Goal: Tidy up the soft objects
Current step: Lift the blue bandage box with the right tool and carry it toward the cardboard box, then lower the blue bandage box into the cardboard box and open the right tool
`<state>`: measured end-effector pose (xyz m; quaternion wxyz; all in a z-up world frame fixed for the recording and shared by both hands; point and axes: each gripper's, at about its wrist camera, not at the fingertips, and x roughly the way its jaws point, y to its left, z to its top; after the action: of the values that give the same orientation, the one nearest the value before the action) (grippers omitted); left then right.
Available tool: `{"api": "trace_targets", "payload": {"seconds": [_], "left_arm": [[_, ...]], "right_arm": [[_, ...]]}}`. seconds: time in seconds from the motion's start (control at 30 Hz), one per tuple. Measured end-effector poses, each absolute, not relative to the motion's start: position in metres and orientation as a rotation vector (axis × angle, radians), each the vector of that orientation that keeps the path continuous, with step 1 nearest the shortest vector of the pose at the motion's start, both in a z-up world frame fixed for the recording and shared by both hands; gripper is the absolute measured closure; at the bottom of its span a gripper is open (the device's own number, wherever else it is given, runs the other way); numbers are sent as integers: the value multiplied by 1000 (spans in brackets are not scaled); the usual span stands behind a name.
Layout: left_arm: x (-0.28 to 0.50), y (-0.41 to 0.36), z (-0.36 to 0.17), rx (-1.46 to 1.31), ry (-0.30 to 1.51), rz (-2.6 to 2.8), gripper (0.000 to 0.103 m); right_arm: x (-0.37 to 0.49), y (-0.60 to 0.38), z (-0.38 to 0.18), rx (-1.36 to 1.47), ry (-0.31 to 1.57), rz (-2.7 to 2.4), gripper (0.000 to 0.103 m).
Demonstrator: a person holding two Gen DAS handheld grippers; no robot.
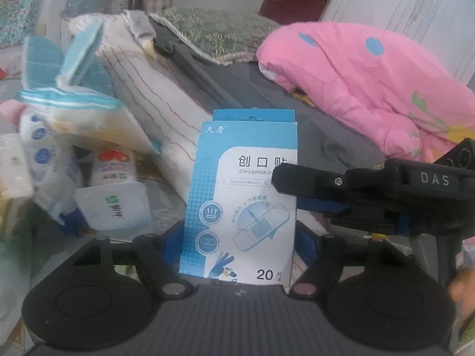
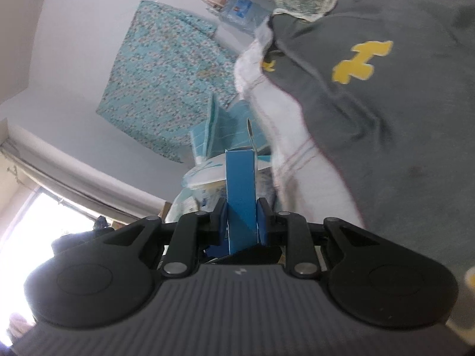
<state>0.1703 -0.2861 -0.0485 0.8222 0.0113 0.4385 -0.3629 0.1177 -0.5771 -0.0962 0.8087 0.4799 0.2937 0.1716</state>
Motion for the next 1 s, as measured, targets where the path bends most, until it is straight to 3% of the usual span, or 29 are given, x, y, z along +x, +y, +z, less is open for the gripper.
{"api": "trace_targets", "payload": {"seconds": [0.53,0.83,1.0], "left_arm": [[104,-144,19,-141,694,-670,28],[88,-2,55,-233,579,-318,28],[118,70,55,-243,628,-92,26]], "right_arm": [[117,-461,12,770,646,659,84],[194,-301,63,648,758,971,84],[255,-195,68,605,882,1060,84]]}}
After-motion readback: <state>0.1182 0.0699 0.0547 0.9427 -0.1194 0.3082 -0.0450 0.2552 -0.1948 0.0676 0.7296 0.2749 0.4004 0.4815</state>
